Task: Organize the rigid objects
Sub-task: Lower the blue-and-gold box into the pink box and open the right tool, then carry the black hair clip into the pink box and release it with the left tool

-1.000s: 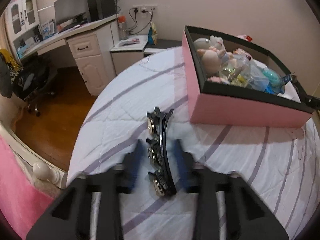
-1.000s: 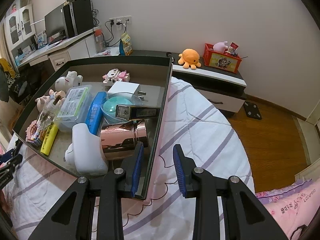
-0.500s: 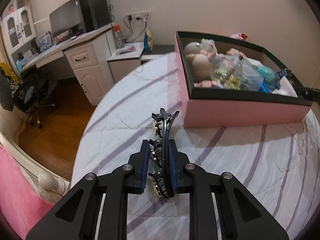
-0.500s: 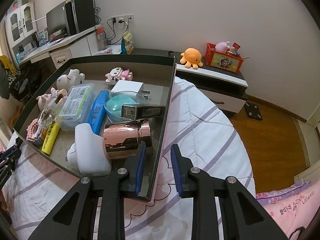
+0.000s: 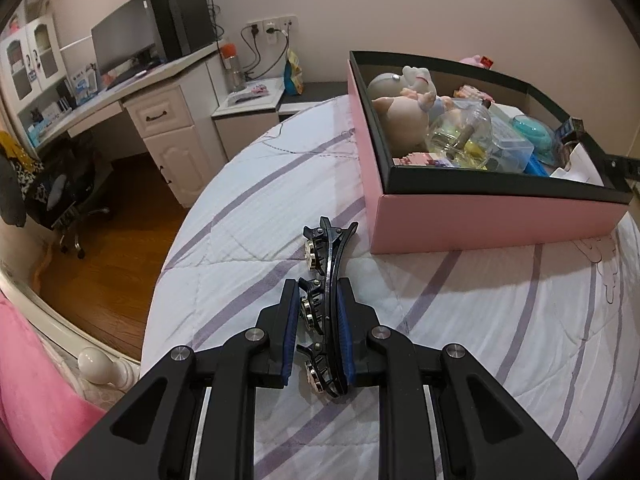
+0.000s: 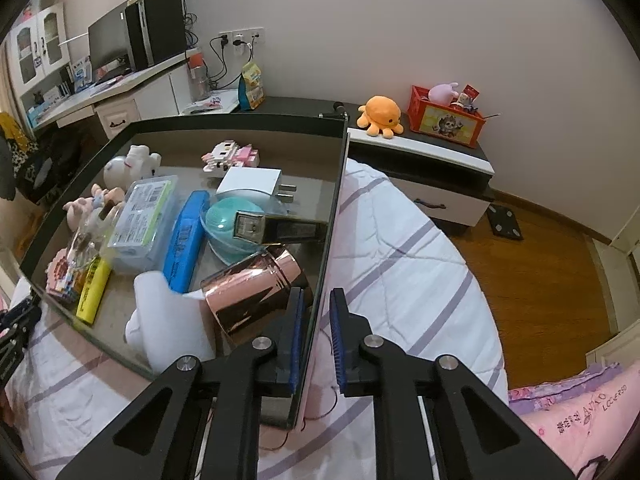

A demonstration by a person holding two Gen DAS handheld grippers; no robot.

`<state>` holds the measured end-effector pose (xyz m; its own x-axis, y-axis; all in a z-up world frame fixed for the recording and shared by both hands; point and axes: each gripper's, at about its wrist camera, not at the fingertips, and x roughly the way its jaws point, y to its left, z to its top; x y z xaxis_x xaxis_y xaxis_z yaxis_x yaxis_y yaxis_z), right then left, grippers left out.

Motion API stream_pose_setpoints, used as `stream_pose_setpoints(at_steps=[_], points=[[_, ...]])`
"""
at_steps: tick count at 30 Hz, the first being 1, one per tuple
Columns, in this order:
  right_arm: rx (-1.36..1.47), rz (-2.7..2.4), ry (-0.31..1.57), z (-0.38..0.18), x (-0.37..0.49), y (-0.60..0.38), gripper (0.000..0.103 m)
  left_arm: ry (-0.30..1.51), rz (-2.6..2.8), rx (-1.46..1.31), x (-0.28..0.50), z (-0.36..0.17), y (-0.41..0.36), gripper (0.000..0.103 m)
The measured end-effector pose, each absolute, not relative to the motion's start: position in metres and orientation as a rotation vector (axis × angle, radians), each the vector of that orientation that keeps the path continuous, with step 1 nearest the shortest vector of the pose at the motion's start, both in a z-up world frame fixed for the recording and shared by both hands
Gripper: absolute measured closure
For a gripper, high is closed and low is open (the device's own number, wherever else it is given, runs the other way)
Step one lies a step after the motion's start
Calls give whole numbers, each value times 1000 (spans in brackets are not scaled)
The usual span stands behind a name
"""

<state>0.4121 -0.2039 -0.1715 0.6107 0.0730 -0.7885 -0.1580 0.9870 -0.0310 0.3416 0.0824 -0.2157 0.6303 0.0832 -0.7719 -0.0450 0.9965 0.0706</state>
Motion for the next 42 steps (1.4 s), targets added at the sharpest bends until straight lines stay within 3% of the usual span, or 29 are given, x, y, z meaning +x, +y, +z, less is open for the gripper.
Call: stream_pose_setpoints(at_steps=[27,42], points=[[-45,112,941,-188,440,-208,91,849,7,-86,338,-213,100,85],[-53,133,921,-183,435,-208,91,824,29,-27,337,-199,97,85]])
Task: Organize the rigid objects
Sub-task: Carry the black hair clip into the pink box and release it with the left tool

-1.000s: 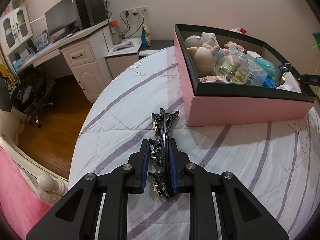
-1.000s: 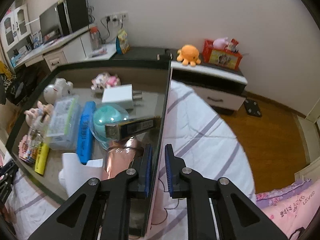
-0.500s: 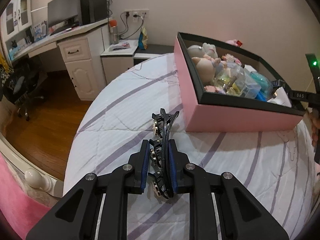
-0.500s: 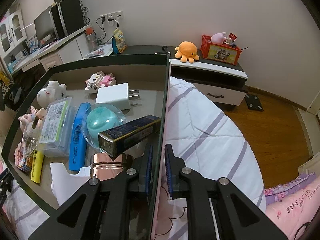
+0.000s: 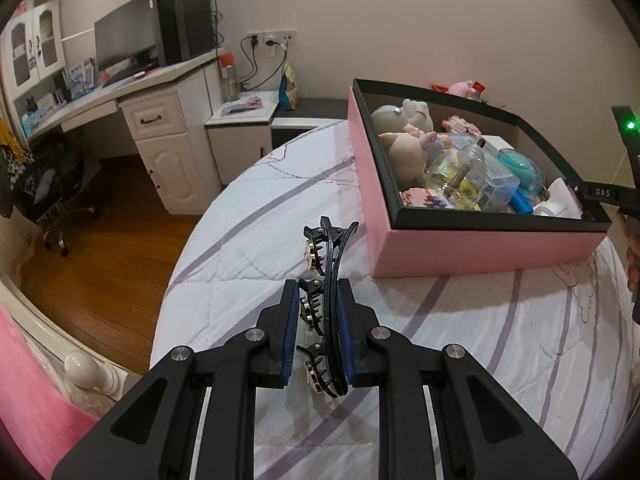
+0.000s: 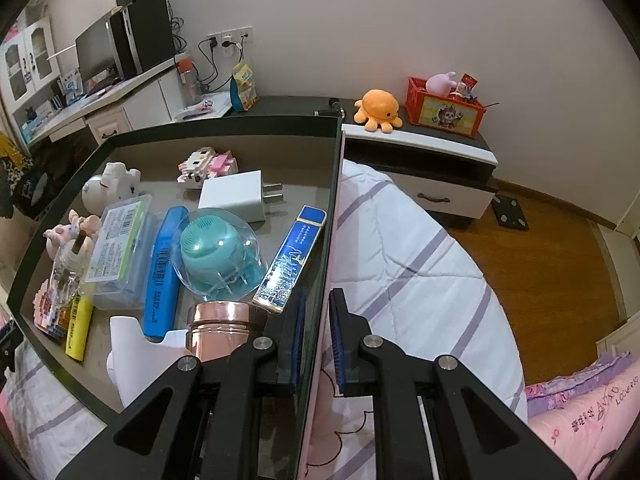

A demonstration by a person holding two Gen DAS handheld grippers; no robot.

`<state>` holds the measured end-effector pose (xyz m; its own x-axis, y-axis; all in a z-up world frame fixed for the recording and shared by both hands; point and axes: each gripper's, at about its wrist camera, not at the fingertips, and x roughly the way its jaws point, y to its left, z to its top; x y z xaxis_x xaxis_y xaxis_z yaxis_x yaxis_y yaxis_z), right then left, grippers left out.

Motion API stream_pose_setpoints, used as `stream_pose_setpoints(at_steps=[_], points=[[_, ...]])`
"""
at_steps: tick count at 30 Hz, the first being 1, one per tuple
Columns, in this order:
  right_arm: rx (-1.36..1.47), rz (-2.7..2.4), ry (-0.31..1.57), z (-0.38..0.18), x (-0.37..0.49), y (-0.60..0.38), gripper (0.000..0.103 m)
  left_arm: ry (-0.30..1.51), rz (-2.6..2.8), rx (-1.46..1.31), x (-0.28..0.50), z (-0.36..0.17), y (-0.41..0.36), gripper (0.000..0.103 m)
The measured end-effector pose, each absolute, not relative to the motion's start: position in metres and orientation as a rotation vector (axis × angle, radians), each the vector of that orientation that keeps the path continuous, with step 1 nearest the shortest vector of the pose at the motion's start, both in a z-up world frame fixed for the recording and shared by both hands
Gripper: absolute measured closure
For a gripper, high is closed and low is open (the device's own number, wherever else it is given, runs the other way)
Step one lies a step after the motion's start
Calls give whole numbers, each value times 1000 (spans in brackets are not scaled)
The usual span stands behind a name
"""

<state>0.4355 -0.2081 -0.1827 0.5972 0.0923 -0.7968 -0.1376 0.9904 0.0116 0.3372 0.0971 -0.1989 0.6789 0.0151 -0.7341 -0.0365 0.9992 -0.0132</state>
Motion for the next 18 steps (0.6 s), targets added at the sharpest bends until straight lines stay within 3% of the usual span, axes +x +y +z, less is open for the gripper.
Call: stream_pose_setpoints(at_steps=[18], points=[[-44,141,928,-182,434,-211,92,706,6,53,335,-141,76,85]])
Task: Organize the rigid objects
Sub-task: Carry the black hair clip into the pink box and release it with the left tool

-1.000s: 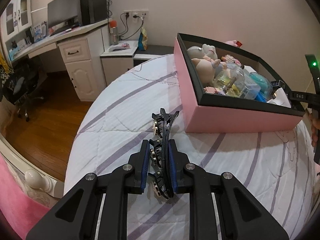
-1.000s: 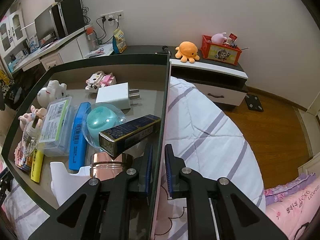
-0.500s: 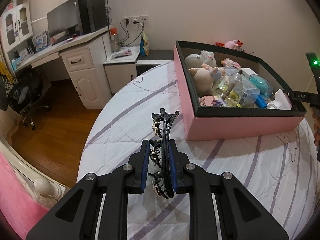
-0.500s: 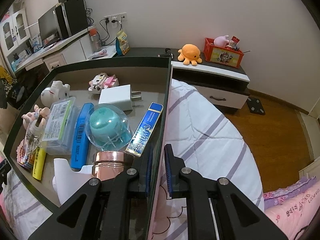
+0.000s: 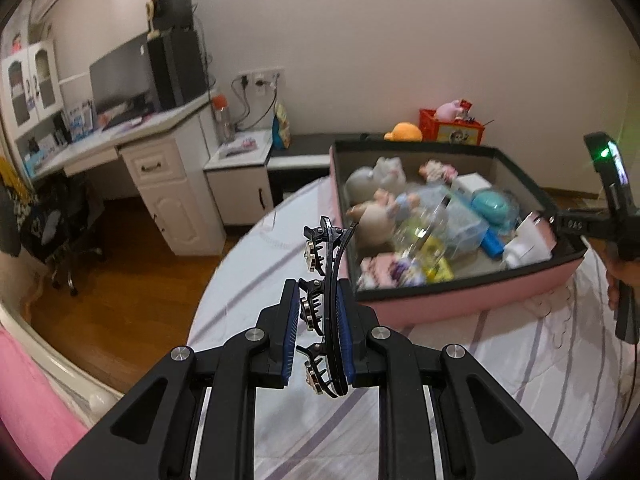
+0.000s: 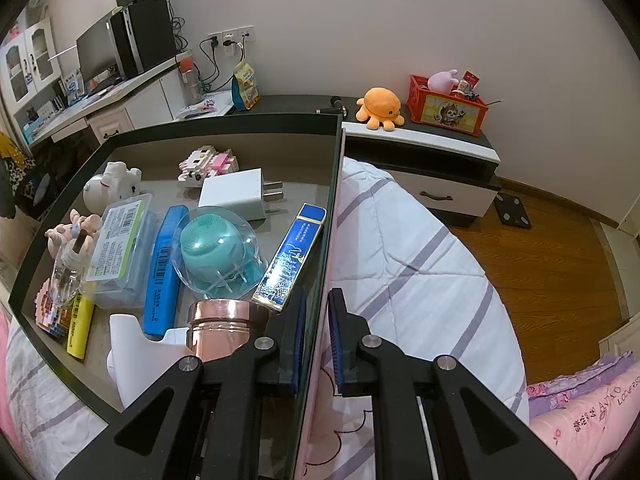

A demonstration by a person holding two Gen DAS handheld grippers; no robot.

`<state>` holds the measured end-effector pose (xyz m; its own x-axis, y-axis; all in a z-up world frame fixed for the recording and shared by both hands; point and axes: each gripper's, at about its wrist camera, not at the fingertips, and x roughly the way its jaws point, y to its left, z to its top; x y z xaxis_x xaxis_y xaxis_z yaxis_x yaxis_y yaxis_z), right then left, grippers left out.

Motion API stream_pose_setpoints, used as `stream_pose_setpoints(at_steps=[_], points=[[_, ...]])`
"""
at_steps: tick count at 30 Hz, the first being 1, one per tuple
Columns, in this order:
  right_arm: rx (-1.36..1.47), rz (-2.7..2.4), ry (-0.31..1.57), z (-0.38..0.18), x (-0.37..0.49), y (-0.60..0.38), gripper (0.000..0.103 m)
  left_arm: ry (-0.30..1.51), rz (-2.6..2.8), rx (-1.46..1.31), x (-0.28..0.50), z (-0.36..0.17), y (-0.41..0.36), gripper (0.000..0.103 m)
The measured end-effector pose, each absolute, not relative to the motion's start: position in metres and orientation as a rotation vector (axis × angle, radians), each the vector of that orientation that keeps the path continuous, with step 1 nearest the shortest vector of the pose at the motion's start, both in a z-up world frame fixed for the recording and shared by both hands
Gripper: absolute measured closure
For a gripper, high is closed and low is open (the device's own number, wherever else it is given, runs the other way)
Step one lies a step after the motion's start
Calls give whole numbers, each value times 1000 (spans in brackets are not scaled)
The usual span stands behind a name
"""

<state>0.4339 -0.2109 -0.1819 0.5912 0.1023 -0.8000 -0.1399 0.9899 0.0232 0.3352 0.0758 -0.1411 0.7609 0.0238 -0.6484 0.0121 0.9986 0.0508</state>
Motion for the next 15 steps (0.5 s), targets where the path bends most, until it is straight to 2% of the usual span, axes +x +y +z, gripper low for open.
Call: stream_pose_setpoints(at_steps=[10,15], points=[[-48,156,927,-179,430,-213,92,658,-72,74,344,-112,50,85],[-50,156,930,-179,431,-213,92,645,-159,95,374,-95,17,85]])
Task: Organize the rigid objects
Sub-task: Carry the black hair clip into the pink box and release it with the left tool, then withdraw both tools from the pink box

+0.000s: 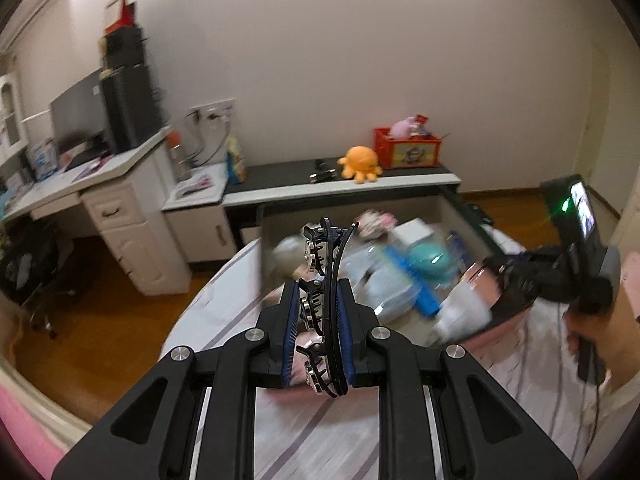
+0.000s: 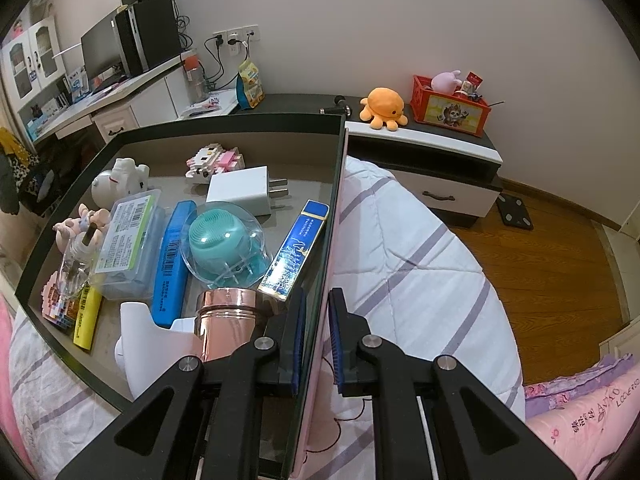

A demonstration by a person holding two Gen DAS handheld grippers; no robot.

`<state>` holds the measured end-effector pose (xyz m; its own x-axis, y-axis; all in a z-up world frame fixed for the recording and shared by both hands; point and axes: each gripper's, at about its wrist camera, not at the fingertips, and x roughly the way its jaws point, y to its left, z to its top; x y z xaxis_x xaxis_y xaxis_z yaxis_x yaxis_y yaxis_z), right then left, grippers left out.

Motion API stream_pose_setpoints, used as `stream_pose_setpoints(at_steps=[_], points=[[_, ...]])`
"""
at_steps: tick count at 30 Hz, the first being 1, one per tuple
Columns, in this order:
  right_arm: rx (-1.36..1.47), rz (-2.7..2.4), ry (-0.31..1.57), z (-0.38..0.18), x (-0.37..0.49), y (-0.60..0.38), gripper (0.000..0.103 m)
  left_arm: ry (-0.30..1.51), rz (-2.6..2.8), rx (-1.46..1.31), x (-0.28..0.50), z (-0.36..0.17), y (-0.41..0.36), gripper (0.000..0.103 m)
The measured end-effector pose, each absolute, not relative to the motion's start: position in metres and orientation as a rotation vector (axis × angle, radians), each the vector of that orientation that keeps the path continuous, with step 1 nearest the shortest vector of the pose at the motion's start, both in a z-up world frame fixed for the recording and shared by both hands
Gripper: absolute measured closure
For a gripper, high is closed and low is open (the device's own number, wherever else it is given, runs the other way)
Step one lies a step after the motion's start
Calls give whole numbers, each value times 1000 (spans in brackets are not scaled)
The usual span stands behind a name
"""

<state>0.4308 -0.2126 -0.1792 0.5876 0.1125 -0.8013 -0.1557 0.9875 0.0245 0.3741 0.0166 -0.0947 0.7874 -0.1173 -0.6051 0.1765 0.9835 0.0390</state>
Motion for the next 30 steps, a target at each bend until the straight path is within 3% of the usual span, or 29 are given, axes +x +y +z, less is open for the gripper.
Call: stream_pose_setpoints(at_steps=[11,20,21,23,24,26,28,30], points=[[-36,164,929,-180,431,-214,91,790,-241,32,482,-125,-53,85],[-27,172,925,-182,431,-216,91,850,-218,18,502,-158,-80,83],[-27,172,925,-181,431,-216,91,851,-208,20,503,-160,-80,77],[-27,172,926,-181,431,-216,90,856,-205,9,501,-163,-78,56],[-28,172,925,-182,431,-216,90,857,-200,4,499,-165,-76,38],[-28,171,926,-181,431,-216,90,826,-187,-16,494,-161,-71,29],[-31,168,927,-182,430,-214,91,825,-169,-31,491,-158,-66,10],[-28,166,929,-181,430,-214,90,829,-170,-36,489,-156,-60,6]])
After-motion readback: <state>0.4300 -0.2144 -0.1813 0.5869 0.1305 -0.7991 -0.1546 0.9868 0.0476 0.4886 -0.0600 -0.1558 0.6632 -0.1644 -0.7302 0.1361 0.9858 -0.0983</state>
